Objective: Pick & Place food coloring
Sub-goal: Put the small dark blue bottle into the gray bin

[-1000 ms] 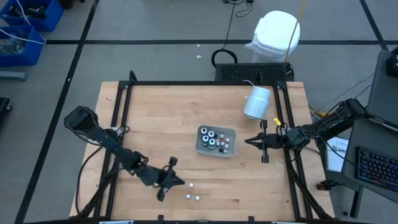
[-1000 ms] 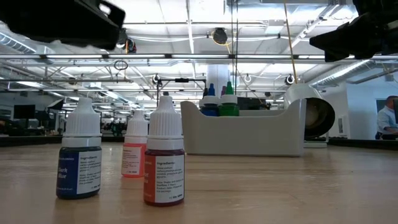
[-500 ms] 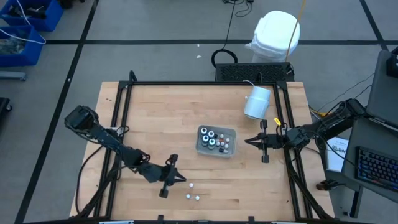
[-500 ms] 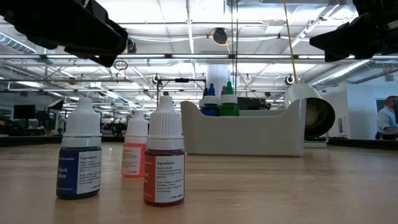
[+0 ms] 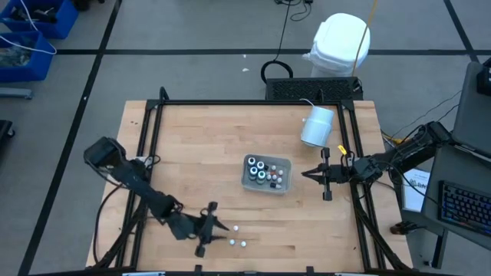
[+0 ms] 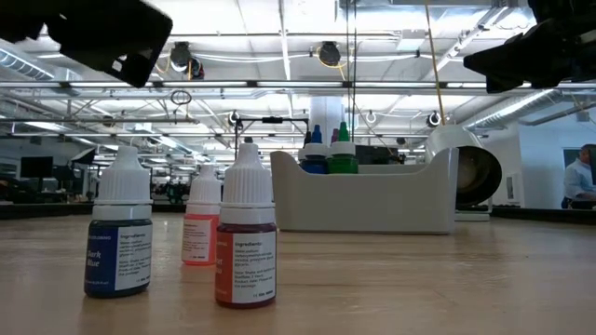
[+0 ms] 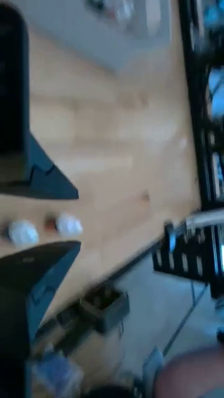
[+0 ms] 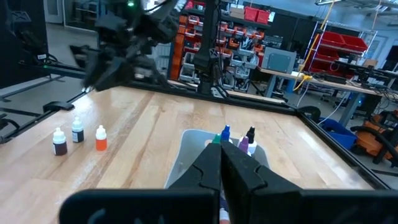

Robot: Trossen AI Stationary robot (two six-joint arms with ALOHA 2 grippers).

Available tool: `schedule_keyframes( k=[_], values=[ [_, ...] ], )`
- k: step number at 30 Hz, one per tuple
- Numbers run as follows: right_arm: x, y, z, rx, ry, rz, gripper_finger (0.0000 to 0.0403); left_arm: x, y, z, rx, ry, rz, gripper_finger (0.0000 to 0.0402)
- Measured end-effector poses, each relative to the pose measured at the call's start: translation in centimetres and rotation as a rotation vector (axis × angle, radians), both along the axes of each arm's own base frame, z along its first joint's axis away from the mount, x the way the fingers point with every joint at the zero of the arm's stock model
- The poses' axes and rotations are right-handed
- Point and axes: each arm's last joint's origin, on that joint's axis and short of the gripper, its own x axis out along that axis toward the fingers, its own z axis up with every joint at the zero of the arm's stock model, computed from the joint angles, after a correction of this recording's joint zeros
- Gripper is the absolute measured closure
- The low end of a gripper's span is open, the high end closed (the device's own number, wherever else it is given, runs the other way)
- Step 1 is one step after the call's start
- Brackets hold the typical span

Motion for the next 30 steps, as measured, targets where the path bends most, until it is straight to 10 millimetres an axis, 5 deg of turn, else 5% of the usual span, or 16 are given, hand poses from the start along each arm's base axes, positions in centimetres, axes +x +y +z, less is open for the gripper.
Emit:
schedule_keyframes(
  k=[10, 17, 30],
  values=[
    [0.0, 0.0, 0.0, 0.024, 0.0, -0.001, 0.0403, 3.2, -3.7, -1.2, -0.002, 0.089, -0.205, 0.0183],
    [0.0, 0.0, 0.0, 0.023, 0.0, -0.001, 0.0403, 3.8, -2.8, -2.1, 0.099, 0.181, -0.05, 0.019],
    [0.0, 0.0, -0.1, 0.018, 0.007, 0.0, 0.0403, 3.8, -1.9, -3.0, 0.072, 0.307, -0.043, 0.0232]
  ],
)
